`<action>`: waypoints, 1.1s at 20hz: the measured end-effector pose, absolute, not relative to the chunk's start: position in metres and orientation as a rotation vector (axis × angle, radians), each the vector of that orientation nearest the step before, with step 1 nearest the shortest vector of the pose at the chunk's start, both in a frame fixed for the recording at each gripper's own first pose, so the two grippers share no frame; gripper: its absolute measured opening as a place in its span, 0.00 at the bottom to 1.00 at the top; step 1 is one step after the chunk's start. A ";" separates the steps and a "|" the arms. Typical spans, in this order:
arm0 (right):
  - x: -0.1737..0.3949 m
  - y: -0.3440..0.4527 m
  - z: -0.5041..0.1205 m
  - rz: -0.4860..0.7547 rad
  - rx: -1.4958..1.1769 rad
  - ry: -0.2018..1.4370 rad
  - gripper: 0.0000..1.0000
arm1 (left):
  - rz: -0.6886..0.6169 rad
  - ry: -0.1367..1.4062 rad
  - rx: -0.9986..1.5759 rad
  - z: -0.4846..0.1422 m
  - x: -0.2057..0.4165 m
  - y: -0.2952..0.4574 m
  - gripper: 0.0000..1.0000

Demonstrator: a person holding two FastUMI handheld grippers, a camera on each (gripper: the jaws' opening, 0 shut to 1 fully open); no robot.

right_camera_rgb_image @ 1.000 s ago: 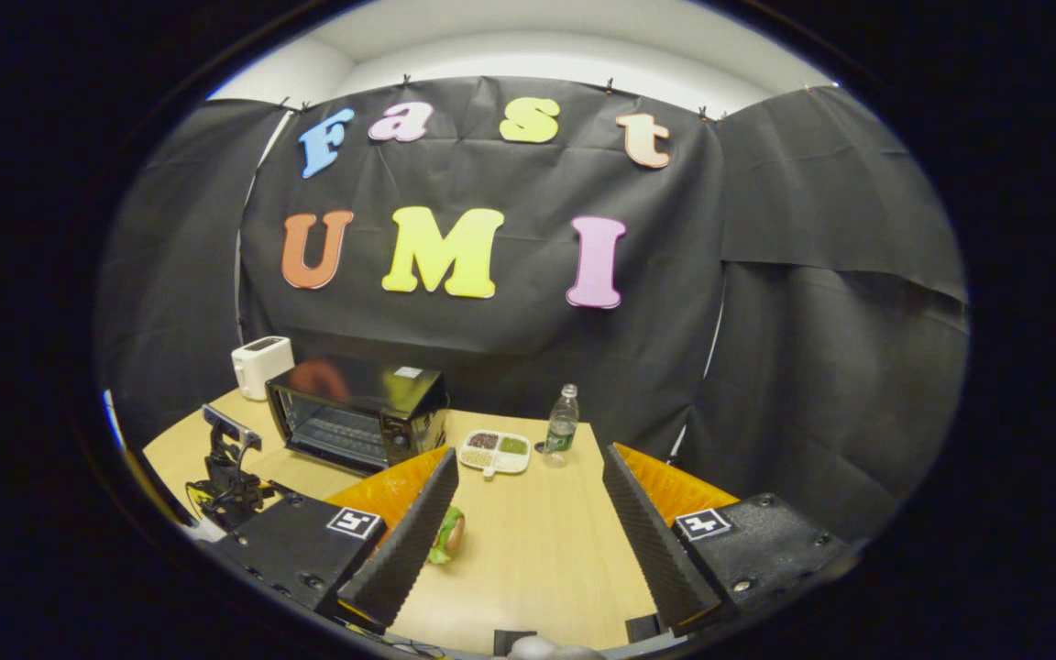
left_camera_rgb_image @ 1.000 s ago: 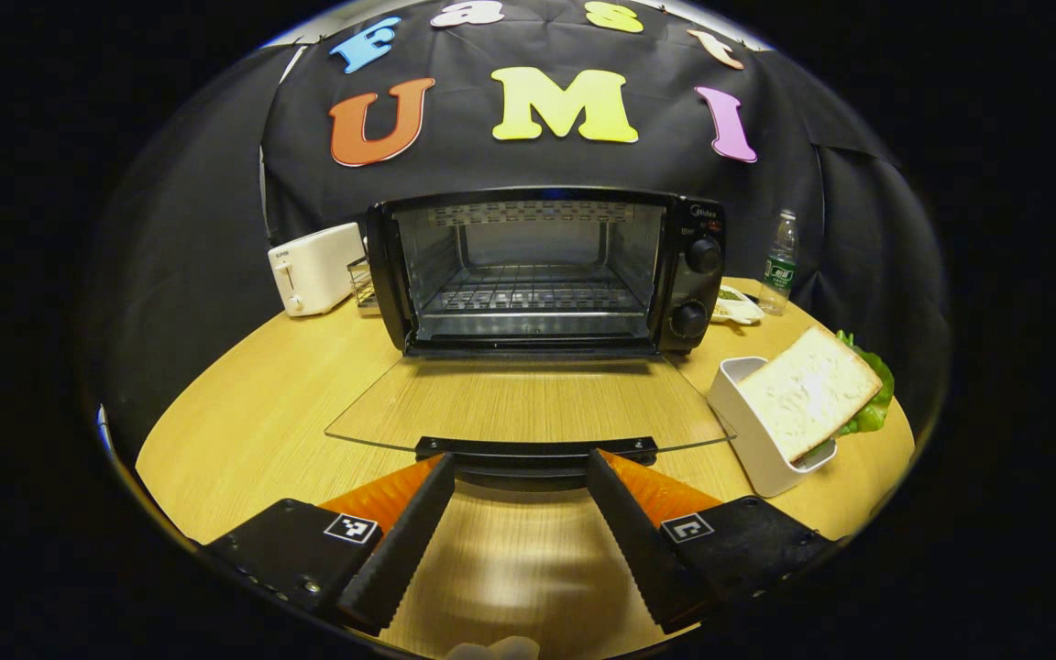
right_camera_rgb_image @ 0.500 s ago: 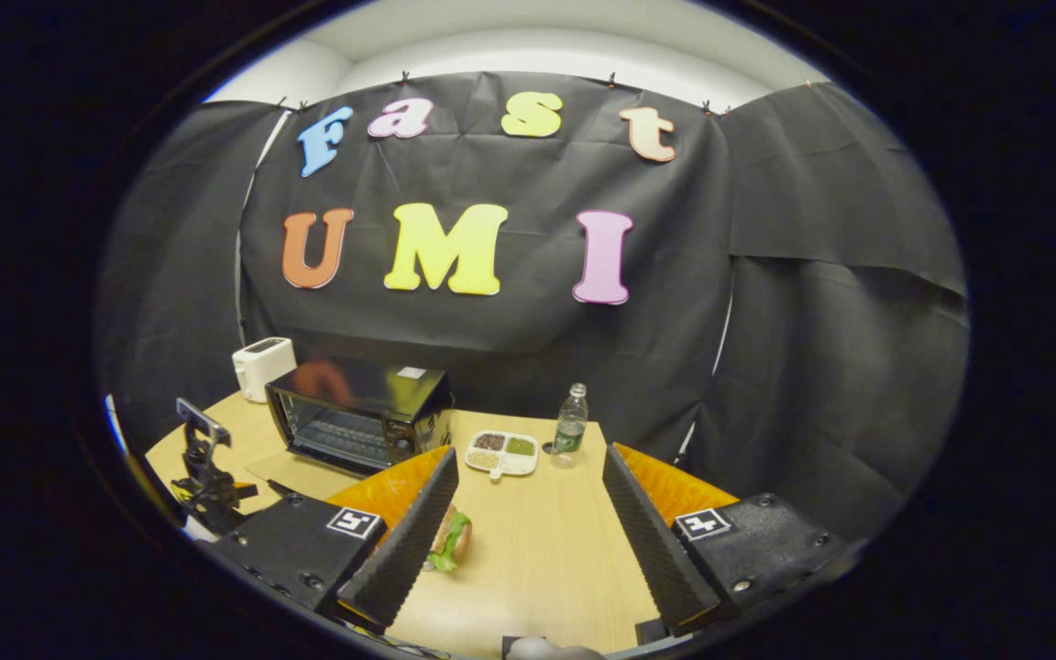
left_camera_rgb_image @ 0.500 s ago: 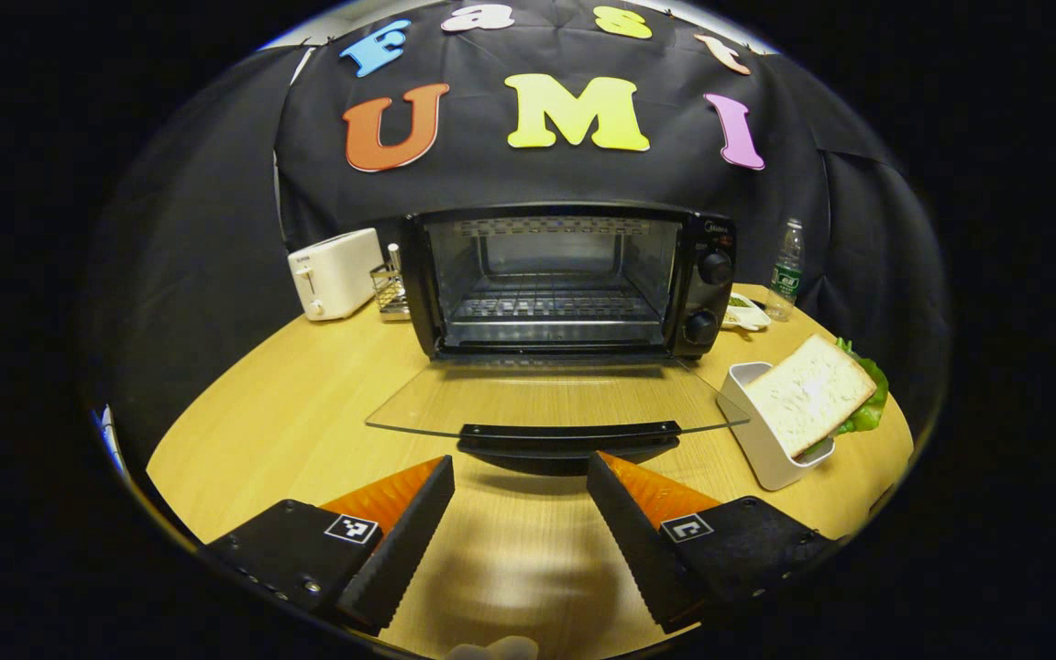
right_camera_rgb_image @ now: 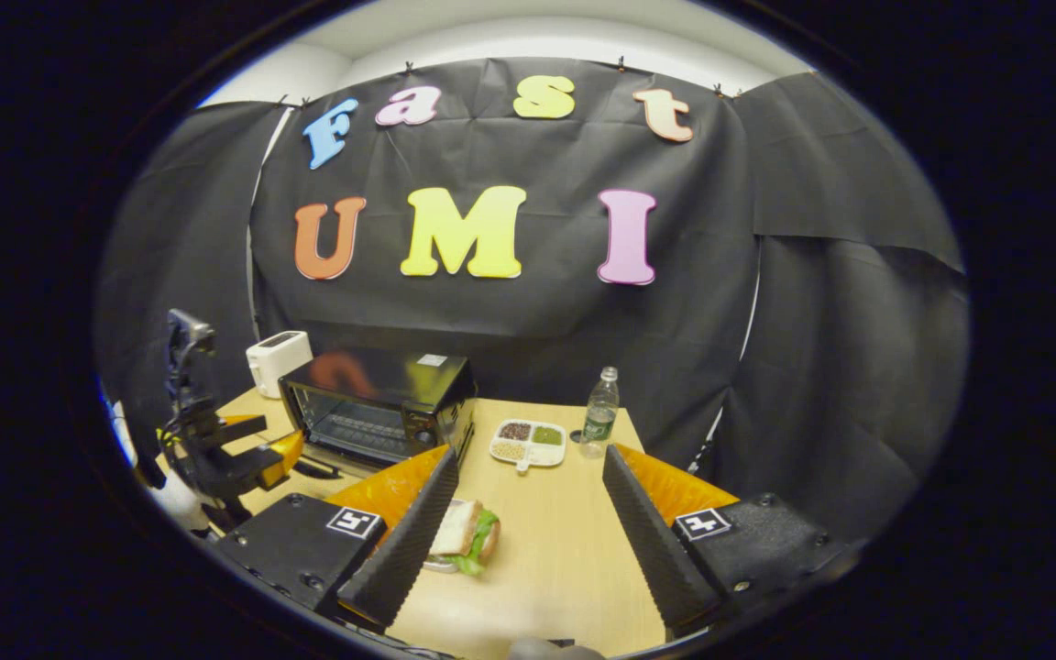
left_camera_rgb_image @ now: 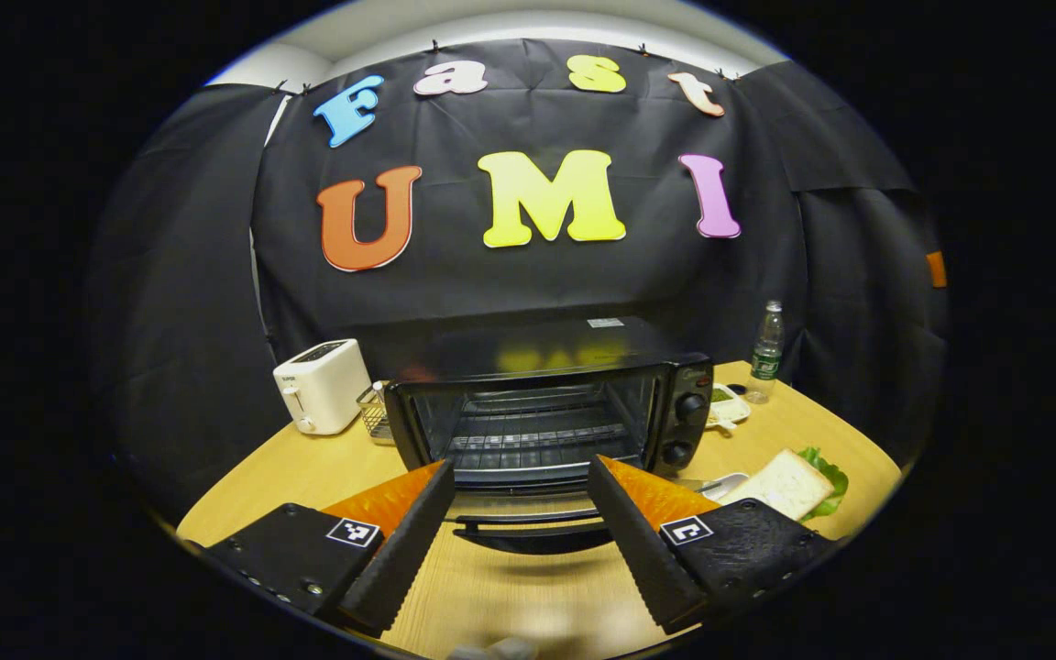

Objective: Open the electric oven with the left hand, put the food in, and close the electric oven.

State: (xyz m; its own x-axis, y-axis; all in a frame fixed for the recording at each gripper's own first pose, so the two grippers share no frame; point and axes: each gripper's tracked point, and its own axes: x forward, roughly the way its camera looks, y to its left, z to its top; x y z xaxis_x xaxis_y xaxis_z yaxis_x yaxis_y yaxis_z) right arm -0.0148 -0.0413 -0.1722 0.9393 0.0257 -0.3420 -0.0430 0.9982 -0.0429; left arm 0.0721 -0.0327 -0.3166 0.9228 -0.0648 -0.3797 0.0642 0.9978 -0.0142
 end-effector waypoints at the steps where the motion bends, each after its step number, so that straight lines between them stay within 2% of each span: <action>1: -0.016 -0.044 -0.171 0.030 -0.055 0.347 1.00 | -0.055 0.422 -0.023 -0.327 0.076 -0.033 0.89; 2: -0.016 -0.046 -0.168 0.025 -0.055 0.344 1.00 | -0.055 0.392 -0.018 -0.322 0.078 -0.033 0.96; 4: -0.014 -0.050 -0.165 0.015 -0.059 0.338 1.00 | -0.052 0.440 -0.026 -0.336 0.082 -0.029 0.89; 6: -0.014 -0.054 -0.164 0.009 -0.056 0.336 1.00 | -0.041 0.491 -0.035 -0.357 0.071 -0.025 0.98; 17: -0.018 -0.050 -0.193 0.010 -0.068 0.397 1.00 | -0.074 0.622 0.015 -0.435 0.013 -0.034 0.97; 22: -0.018 -0.047 -0.197 0.019 -0.072 0.402 1.00 | -0.076 0.609 0.009 -0.433 0.013 -0.033 0.97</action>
